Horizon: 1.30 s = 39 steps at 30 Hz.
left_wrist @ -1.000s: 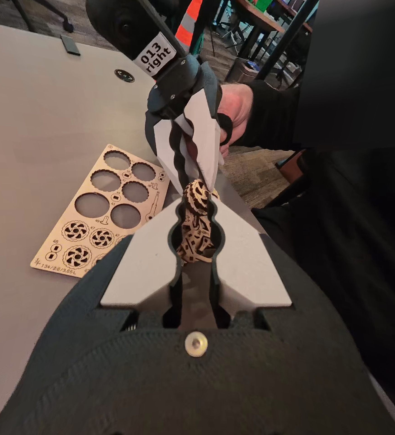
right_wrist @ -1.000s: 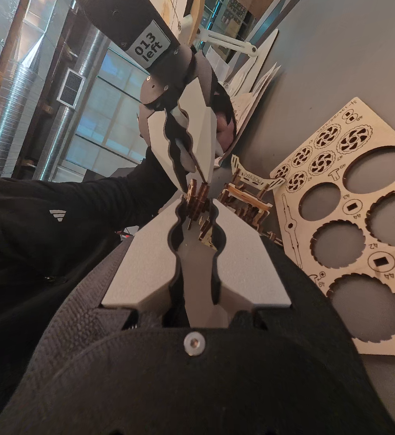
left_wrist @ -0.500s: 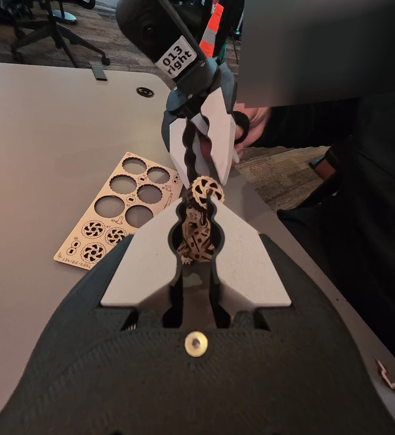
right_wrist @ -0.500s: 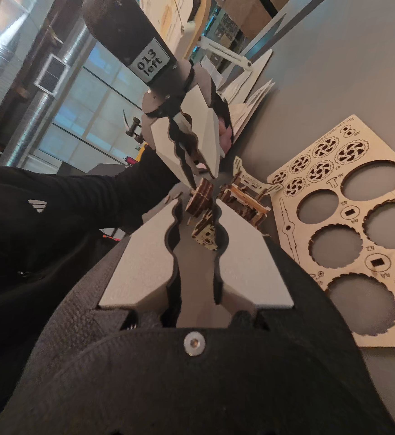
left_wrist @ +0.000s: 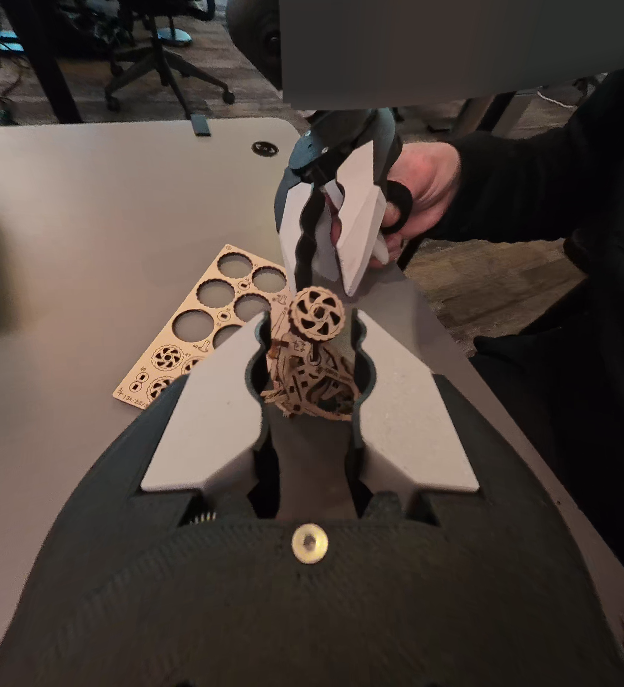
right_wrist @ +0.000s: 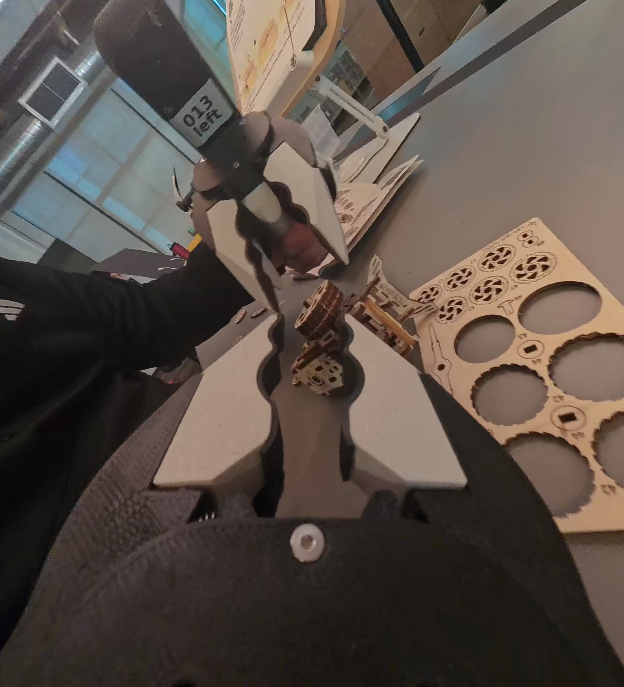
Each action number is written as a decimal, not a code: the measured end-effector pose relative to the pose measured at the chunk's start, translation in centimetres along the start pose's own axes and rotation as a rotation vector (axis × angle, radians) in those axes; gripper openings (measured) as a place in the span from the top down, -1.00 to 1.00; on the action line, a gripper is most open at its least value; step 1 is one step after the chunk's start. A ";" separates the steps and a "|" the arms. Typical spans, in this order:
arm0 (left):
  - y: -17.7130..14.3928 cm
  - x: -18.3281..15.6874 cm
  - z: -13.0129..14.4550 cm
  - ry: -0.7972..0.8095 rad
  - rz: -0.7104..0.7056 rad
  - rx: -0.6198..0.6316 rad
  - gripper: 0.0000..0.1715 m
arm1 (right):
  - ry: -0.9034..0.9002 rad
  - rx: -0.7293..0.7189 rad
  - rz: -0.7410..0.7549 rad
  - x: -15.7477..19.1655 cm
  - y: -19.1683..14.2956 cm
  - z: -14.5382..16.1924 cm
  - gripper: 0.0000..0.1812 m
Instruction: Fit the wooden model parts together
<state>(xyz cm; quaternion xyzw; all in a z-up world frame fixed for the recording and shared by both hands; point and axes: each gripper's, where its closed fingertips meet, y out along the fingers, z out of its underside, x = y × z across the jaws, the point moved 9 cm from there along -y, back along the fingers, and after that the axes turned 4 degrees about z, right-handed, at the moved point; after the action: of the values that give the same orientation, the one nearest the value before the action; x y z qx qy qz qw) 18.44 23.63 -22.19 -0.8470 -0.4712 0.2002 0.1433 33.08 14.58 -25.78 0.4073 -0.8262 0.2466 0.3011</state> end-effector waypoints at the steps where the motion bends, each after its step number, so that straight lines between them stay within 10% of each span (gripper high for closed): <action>1: 0.1 -0.4 0.0 0.006 -0.021 0.004 0.47 | -0.017 -0.010 0.011 0.0 -0.3 0.0 0.72; 11: 2.6 -2.1 0.6 0.102 -0.318 0.142 0.63 | -0.095 -0.038 0.075 0.3 -0.1 0.8 0.89; 39: 0.3 -3.4 1.7 0.141 -0.171 0.245 0.63 | -0.556 0.137 0.114 2.8 2.5 0.4 0.77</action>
<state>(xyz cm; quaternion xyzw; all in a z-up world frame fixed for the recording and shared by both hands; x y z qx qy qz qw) 16.26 20.64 -23.18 -0.7919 -0.5024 0.1833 0.2949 29.50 14.20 -24.49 0.4318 -0.8799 0.1973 0.0206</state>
